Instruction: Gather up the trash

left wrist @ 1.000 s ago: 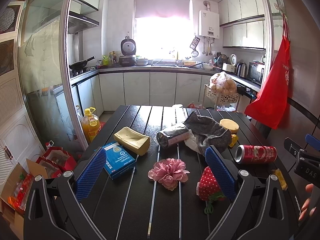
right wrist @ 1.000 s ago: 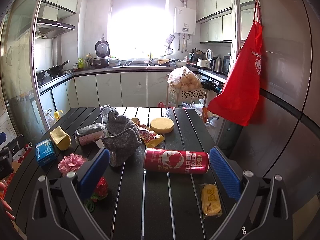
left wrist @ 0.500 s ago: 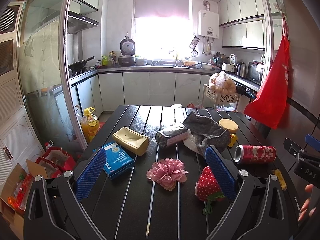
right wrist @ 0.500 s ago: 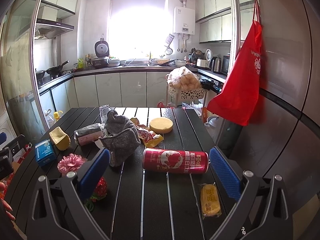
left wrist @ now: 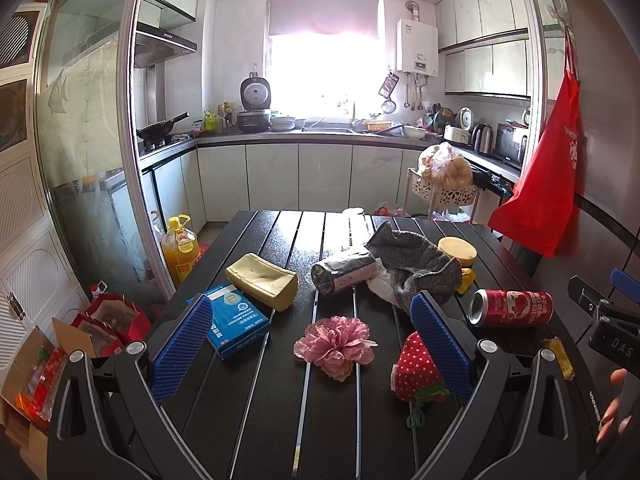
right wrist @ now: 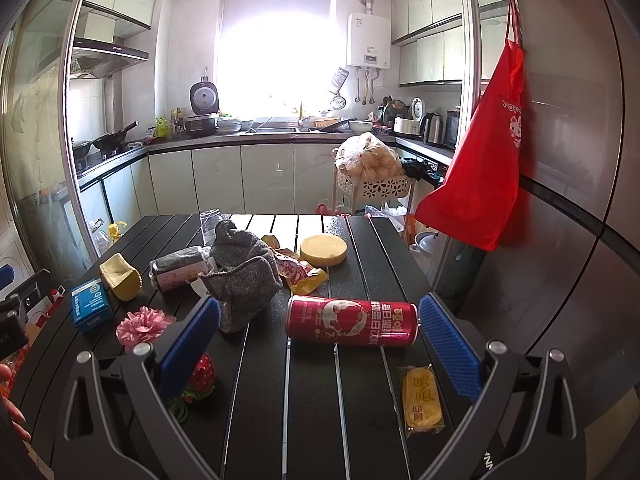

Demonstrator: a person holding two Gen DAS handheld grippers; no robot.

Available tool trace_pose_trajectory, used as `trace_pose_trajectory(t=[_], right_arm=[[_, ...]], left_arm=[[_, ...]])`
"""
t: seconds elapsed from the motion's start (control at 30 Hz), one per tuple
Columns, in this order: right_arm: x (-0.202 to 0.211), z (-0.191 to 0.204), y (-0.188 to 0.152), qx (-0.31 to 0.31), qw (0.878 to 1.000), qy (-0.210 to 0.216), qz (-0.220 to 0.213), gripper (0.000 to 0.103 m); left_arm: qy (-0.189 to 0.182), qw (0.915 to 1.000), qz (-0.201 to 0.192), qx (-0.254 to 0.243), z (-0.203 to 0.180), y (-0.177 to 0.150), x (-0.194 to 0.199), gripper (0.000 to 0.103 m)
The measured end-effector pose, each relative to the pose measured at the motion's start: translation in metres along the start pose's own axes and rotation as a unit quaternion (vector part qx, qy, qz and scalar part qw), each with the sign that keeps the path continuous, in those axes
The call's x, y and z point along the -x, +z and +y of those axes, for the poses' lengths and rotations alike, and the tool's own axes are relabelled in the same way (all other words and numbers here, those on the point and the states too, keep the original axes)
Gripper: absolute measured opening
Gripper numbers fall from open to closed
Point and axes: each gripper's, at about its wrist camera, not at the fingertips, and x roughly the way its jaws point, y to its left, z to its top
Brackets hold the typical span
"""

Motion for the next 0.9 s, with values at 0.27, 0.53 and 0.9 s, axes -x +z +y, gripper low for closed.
trace_pose_trajectory(t=[0.27, 0.53, 0.9], right_arm=[[0.0006, 0.0001, 0.0002, 0.0, 1.0, 0.001, 0.001, 0.1], [0.0008, 0.0006, -0.0007, -0.001, 1.0, 0.001, 0.001, 0.1], [0.0011, 0.0012, -0.0006, -0.001, 1.0, 0.001, 0.001, 0.1]], left_arm=[[0.0, 1.0, 0.0, 0.0, 0.0002, 0.0001, -0.0002, 0.095], [0.0, 1.0, 0.001, -0.001, -0.0002, -0.0007, -0.001, 0.095], [0.0, 1.0, 0.002, -0.001, -0.0002, -0.0015, -0.0016, 0.095]])
